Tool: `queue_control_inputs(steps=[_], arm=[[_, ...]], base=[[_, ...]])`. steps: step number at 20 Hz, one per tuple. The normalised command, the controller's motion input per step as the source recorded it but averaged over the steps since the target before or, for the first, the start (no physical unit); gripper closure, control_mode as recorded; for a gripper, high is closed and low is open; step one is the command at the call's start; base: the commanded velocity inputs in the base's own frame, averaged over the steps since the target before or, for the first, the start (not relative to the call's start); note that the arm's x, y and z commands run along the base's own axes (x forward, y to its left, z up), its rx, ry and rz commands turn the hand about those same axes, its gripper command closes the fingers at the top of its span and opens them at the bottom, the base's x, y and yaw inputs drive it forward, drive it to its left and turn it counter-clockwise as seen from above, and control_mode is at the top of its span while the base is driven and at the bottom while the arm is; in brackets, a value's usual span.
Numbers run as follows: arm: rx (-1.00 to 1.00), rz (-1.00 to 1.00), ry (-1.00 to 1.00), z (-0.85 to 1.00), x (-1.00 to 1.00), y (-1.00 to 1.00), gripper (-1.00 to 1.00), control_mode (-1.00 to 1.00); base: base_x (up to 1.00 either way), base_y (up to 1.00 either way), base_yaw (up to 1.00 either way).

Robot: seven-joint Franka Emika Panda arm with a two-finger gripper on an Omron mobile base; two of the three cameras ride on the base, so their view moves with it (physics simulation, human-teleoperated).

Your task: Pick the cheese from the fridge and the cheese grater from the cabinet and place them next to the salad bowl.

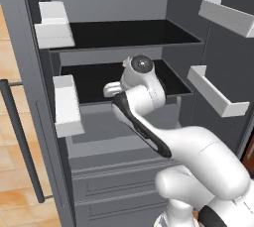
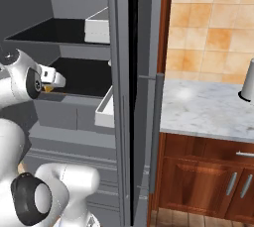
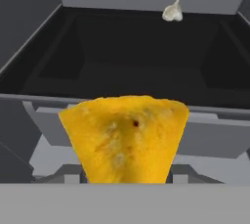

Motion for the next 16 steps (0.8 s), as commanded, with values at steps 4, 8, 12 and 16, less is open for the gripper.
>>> queue_control_inputs(steps=[4, 8, 12, 16], arm=[[0.00, 0.00, 0.00, 0.38, -0.60, -0.11, 1.00, -1.00], [0.00, -0.02, 0.00, 0.24, -0.53, -0.17, 1.00, -1.00], [0.00, -0.02, 0.00, 0.12, -0.57, -0.14, 1.00, -1.00], [0.00, -0.01, 0.00, 0.08, -0.62, -0.22, 1.00, -1.00]], base=[[0.00, 0.00, 0.00], [0.00, 0.00, 0.00], [0.00, 0.00, 0.00], [0.00, 0.00, 0.00]])
